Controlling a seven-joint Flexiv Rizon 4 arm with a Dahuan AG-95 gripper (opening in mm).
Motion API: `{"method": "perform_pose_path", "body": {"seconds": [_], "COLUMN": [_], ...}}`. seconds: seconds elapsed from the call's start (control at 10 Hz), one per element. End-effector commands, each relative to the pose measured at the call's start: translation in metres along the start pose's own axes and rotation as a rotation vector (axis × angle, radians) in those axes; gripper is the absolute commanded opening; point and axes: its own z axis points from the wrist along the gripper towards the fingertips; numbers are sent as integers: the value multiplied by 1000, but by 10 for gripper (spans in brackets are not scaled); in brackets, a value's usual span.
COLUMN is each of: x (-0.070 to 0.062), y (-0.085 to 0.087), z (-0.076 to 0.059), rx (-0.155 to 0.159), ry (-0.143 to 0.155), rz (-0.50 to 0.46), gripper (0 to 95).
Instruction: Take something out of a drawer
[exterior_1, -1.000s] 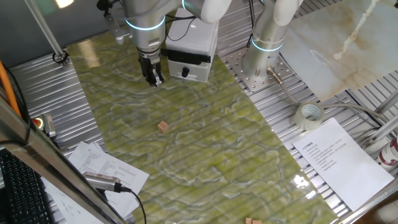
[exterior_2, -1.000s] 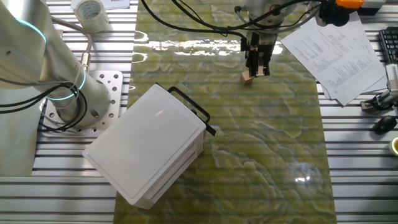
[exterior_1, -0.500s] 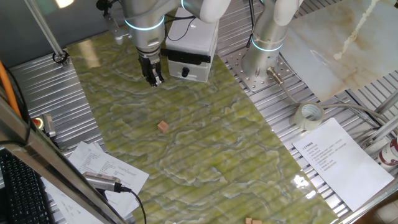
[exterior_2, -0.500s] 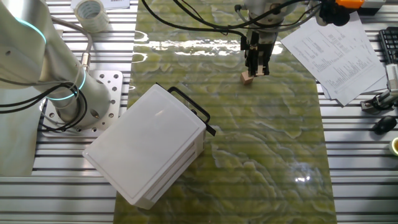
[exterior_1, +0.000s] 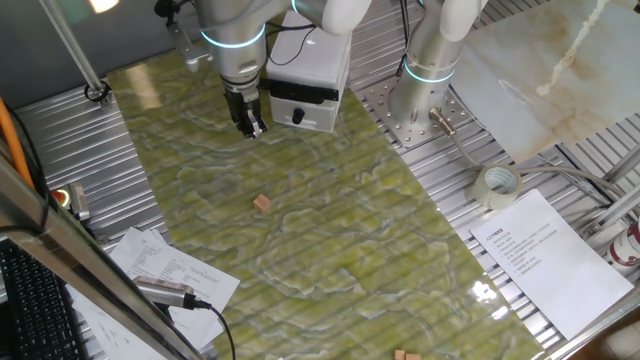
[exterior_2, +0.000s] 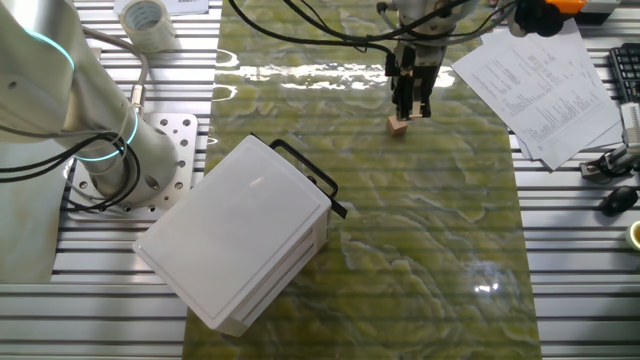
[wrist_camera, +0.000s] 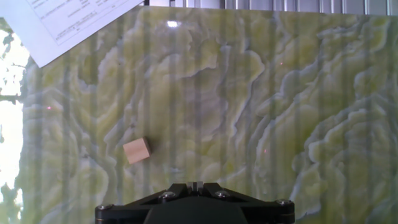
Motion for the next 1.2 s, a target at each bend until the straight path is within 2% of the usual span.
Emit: {"method": "perform_pose_path", "body": {"seconds": [0.1, 0.6, 1.0, 1.2], "x": [-1, 1, 5, 5], "y": [0, 2, 5, 5], "z": [0, -3, -6, -6], "rx": [-11, -10, -39, -36], "ry": [2, 10, -13, -12], "rz": [2, 5, -2, 19], "gripper": [0, 0, 0, 0]}}
